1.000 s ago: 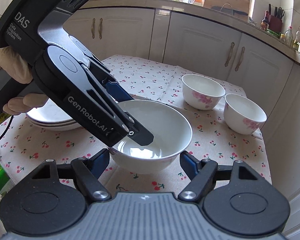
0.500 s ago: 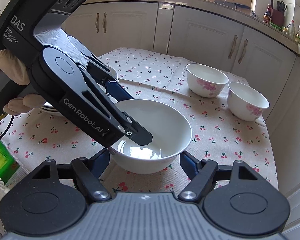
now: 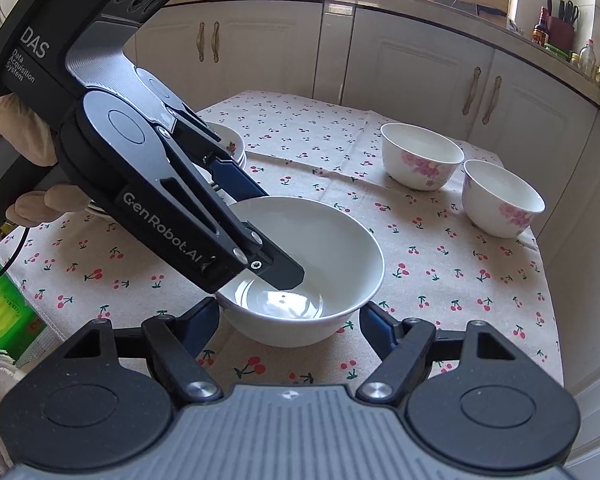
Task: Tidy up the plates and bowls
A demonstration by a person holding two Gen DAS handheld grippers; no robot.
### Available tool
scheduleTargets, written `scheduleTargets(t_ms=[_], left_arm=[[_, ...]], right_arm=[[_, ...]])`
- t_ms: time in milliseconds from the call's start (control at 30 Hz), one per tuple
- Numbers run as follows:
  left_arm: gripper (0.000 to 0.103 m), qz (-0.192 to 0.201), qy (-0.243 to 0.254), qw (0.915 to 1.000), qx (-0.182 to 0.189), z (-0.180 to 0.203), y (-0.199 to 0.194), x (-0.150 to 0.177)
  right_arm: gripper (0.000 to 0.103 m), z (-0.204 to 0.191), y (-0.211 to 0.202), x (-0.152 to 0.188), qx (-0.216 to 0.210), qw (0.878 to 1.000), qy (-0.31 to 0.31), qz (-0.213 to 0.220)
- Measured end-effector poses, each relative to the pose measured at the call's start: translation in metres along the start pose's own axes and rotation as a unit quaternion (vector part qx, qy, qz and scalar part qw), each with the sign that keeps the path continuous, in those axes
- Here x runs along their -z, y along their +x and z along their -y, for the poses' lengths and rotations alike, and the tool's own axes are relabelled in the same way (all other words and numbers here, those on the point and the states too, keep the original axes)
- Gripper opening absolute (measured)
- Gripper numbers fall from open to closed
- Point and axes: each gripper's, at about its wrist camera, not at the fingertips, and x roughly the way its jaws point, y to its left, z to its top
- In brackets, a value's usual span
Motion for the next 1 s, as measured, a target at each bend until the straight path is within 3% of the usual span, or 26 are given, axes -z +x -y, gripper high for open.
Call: scheduleTargets(t_ms=[167, 233, 300, 400, 1000], left_arm=[[0.064, 0.003, 0.0, 1.0, 0.002, 0.0, 0.0, 0.001], [0.069, 0.004, -0.002, 1.0, 0.007, -0.001, 0.0, 0.002], [0.083, 0.01, -0.001, 0.9999, 0.007, 0.001, -0.002, 0.002], [0.087, 0.021, 0.005, 0.9998, -0.002, 0.003, -0.007, 0.002], [0.091, 0.073, 0.016, 0.9968, -0.026, 0.006, -0.041, -0.021]], right_arm=[[0.081, -0.001, 0.001, 0.001, 0.002, 1.0, -0.001, -0.001], [0.082, 0.001, 0.0, 0.001, -0.006, 1.0, 0.006, 0.0], [0.091, 0.003, -0.002, 0.001, -0.015, 1.0, 0.014, 0.004], [0.103, 0.001, -0.009, 0.001, -0.011, 1.0, 0.011, 0.025], [0.103, 0.032, -0.035, -0.001, 0.044, 0.997, 0.037, 0.057]])
